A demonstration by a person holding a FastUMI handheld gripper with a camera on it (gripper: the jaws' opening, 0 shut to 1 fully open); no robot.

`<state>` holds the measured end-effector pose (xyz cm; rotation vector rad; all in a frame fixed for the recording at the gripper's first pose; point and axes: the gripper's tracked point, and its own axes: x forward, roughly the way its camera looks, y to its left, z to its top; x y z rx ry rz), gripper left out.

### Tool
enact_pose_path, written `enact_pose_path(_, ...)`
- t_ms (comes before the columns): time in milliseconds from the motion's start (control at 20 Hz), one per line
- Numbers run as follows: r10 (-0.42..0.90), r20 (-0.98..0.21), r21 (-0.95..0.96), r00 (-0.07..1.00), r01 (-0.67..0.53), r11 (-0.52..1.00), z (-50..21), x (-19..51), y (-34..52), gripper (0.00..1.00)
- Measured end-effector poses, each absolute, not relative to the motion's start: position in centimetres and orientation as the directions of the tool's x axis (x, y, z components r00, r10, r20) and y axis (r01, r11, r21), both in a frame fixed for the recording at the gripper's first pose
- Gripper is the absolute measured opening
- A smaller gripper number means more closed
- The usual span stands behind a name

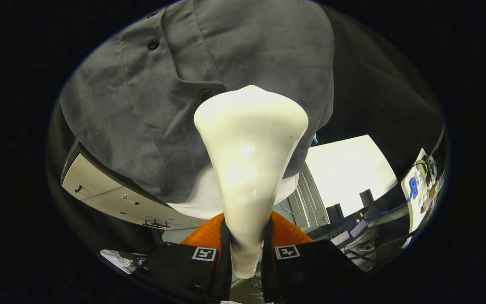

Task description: Iron the clothes twice with a garment steamer, once on the left side and once on the right side.

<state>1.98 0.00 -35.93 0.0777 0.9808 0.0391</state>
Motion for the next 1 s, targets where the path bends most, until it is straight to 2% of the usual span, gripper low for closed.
enact_pose_path(450, 0.123, -0.709, 0.114, 0.694, -0.060, 0.992, -24.7, 2.5, 3.5, 0.36)
enact_pose_path(1000, 0.202, -0.497, 0.086, 0.844, -0.183, 0.979, -9.2, 5.4, 11.9, 0.36)
